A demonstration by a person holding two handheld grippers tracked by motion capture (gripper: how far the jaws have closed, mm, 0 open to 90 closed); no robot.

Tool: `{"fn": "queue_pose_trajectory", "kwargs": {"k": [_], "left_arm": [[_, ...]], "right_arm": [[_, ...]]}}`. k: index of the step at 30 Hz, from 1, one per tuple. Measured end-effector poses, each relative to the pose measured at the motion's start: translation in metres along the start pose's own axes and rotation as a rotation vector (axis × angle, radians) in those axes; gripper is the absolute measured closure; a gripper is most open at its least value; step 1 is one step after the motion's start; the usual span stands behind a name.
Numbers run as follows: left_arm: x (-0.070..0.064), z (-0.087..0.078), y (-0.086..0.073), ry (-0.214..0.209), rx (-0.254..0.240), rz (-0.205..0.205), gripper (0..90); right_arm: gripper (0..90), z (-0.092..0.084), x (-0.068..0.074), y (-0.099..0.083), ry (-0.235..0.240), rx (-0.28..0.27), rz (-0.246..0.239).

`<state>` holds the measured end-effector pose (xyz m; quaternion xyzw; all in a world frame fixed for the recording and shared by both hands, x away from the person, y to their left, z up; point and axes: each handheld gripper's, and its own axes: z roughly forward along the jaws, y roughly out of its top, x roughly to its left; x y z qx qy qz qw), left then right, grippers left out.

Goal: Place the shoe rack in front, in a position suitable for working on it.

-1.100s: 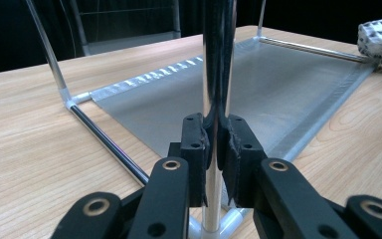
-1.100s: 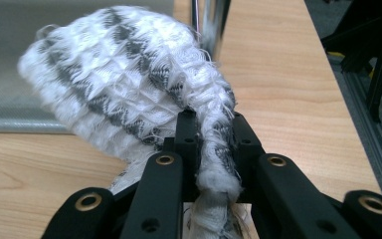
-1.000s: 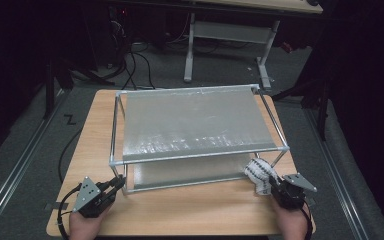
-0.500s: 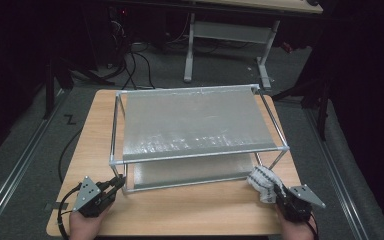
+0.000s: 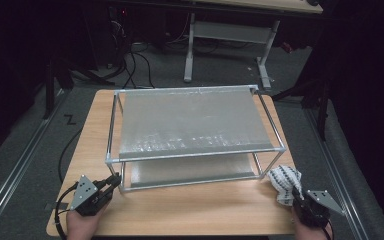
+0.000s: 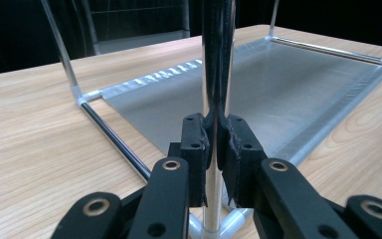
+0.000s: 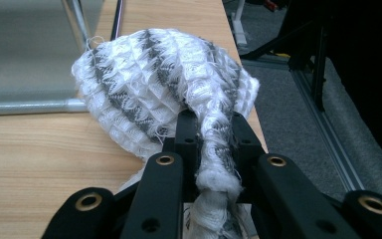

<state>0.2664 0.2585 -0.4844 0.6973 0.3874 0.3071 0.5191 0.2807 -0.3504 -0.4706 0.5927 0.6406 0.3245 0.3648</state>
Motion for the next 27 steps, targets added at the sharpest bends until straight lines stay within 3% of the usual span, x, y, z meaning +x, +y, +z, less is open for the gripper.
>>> {"fn": "queue_pose_trajectory", "kwargs": {"k": [5,10,16,17,19,20,27], "left_arm": [[0.007,-0.004,-0.001,0.027,-0.002,-0.010,80.3],[0.010,-0.007,-0.002,0.038,-0.003,-0.020,80.4],[0.010,-0.007,-0.002,0.039,-0.004,-0.023,80.4],[0.010,-0.007,-0.002,0.039,-0.003,-0.023,80.4],[0.010,-0.007,-0.002,0.039,-0.003,-0.023,80.4],[0.010,-0.007,-0.003,0.039,-0.003,-0.023,80.4],[0.010,-0.007,-0.003,0.039,-0.002,-0.024,80.4]], "right_arm": [[78.9,0.003,0.004,0.007,-0.021,-0.015,-0.026],[78.8,0.007,-0.001,0.017,-0.044,-0.036,-0.010],[77.8,0.018,0.017,0.021,0.025,-0.025,-0.058],[77.8,0.023,0.028,0.022,0.085,-0.030,-0.074],[77.9,0.024,0.031,0.023,0.095,-0.030,-0.075],[78.2,0.024,0.040,0.022,0.132,-0.034,-0.089],[78.6,0.019,0.058,0.025,0.190,-0.065,-0.122]]}}
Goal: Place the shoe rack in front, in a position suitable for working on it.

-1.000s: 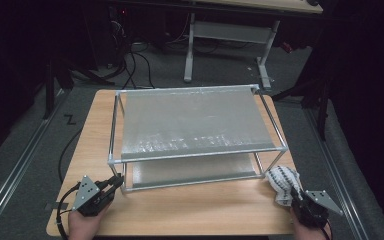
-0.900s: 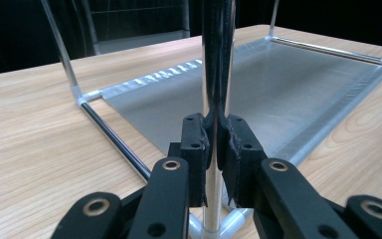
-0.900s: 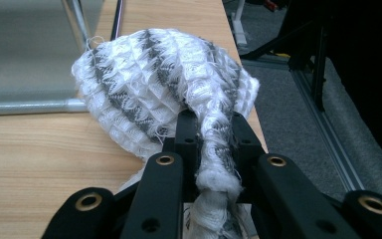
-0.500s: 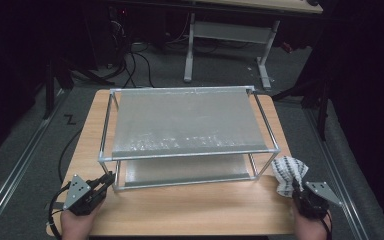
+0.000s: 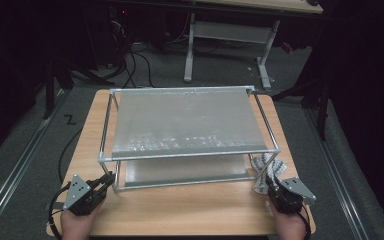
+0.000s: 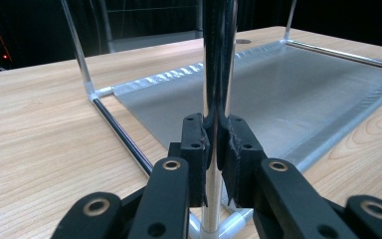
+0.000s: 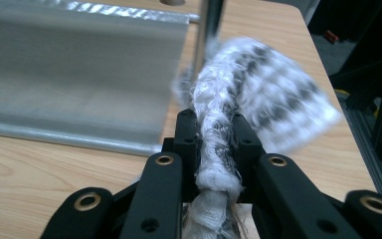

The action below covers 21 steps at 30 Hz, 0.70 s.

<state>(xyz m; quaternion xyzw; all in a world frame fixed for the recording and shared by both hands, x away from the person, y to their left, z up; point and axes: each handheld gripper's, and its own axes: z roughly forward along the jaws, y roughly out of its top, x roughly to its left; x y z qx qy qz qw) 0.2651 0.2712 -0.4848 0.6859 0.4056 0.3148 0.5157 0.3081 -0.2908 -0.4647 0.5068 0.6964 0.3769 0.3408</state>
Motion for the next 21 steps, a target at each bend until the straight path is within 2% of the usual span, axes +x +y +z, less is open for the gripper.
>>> {"fn": "queue_pose_trajectory", "kwargs": {"k": [12,21], "left_arm": [[0.000,0.000,0.000,-0.002,-0.003,-0.004,80.4],[0.000,0.001,-0.001,-0.004,0.000,-0.001,80.4]], "right_arm": [[78.6,-0.006,-0.001,0.005,0.016,-0.034,0.015],[78.6,-0.023,-0.006,0.028,0.009,-0.106,-0.008]]}}
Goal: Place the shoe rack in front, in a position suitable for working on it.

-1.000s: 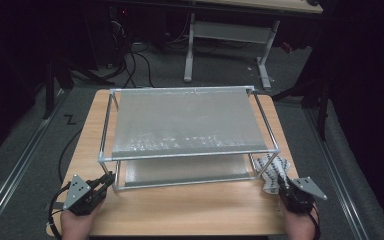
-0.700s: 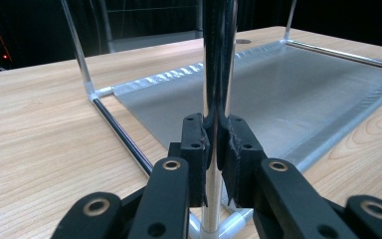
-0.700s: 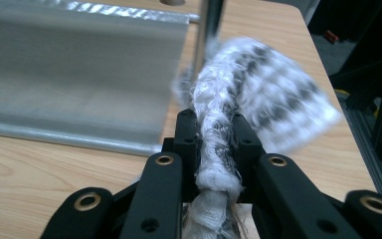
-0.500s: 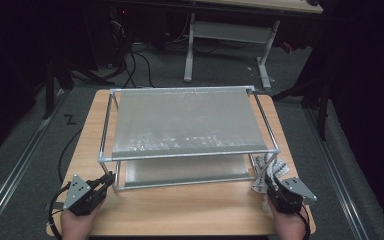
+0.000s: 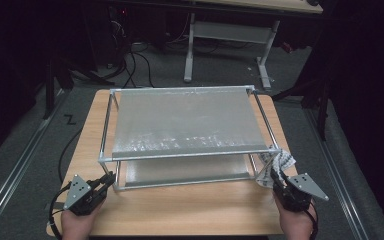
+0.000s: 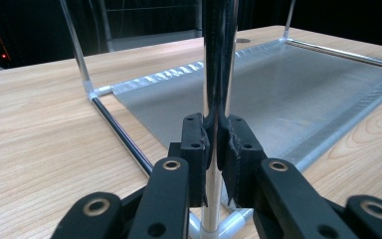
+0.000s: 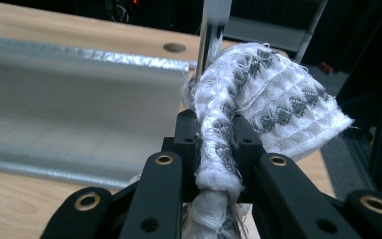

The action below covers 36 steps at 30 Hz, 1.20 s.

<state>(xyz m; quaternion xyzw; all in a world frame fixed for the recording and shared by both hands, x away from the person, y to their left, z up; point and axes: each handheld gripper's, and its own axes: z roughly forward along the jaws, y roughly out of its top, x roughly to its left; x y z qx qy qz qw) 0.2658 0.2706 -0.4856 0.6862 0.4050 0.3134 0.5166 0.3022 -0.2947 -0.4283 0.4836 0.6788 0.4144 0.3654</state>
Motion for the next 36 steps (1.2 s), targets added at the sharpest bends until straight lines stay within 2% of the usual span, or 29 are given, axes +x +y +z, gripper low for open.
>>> {"fn": "queue_pose_trajectory", "kwargs": {"k": [7,14,23,30,31,36], "left_arm": [[0.000,0.000,0.000,0.004,0.001,0.004,80.5],[0.000,0.000,0.000,0.004,0.001,0.005,80.5],[-0.001,0.000,0.001,0.005,0.002,0.007,80.4],[-0.001,0.000,0.001,0.005,0.003,0.008,80.5],[-0.001,0.000,0.001,0.005,0.003,0.008,80.5],[-0.001,0.000,0.001,0.005,0.004,0.008,80.5]], "right_arm": [[78.5,-0.012,-0.003,0.022,-0.009,-0.053,-0.017],[78.6,-0.011,-0.001,0.023,-0.005,-0.050,-0.020],[78.6,0.002,0.002,0.006,0.003,0.009,-0.011],[78.6,0.019,0.006,-0.023,0.016,0.104,0.010],[78.6,0.019,0.006,-0.023,0.016,0.104,0.010],[78.6,0.030,0.009,-0.040,0.035,0.171,-0.002]]}}
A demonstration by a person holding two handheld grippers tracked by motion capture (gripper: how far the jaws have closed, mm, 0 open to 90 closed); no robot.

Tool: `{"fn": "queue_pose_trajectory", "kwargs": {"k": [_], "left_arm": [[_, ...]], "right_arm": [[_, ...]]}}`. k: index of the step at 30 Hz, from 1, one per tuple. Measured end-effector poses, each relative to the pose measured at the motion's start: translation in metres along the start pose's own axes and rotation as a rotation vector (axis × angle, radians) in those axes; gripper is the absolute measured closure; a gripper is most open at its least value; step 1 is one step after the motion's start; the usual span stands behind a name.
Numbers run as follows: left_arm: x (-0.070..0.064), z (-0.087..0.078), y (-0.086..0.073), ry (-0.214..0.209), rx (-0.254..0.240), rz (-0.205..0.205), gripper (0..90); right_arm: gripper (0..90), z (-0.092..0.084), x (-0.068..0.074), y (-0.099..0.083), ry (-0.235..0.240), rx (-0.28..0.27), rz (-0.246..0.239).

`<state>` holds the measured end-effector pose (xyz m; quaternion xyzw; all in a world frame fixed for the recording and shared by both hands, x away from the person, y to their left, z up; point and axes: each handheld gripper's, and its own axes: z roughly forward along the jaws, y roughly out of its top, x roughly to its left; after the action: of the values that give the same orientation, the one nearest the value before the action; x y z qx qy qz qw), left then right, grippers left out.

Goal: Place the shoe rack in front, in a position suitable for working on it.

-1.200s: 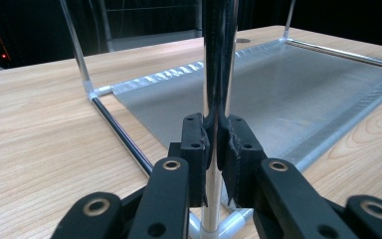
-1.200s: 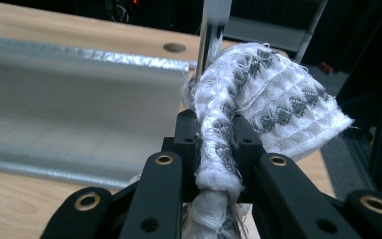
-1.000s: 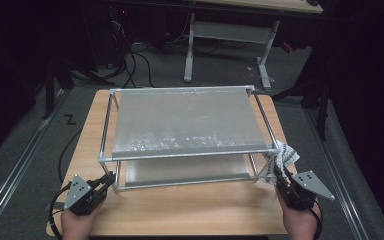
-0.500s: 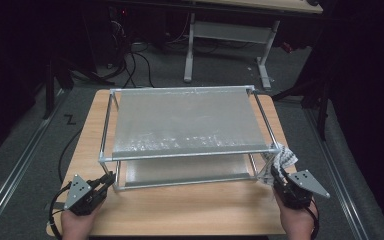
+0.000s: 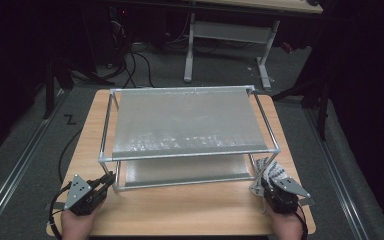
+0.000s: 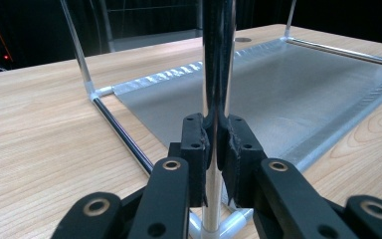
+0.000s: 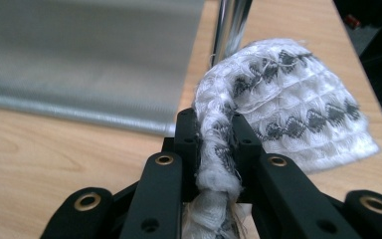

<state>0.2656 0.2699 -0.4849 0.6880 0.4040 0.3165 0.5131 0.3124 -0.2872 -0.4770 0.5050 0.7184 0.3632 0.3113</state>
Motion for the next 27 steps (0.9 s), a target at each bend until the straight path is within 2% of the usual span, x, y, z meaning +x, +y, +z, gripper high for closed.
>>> {"fn": "queue_pose_trajectory", "kwargs": {"k": [4,9,19,25,27], "left_arm": [[0.000,0.000,0.000,0.000,0.000,0.000,80.5],[0.000,0.000,0.000,0.001,0.001,0.002,80.5],[0.000,0.000,0.000,0.001,0.001,0.005,80.4],[0.000,0.000,0.000,0.001,0.001,0.005,80.4],[0.000,0.000,0.000,0.001,0.001,0.005,80.4]], "right_arm": [[78.7,0.004,0.000,-0.004,0.003,0.024,-0.001],[78.7,0.002,0.001,-0.001,-0.003,0.013,-0.003],[78.6,-0.019,0.000,0.021,-0.019,-0.078,-0.011],[78.5,-0.039,0.000,0.041,-0.024,-0.157,-0.026],[78.5,-0.042,0.000,0.043,-0.025,-0.168,-0.025]]}}
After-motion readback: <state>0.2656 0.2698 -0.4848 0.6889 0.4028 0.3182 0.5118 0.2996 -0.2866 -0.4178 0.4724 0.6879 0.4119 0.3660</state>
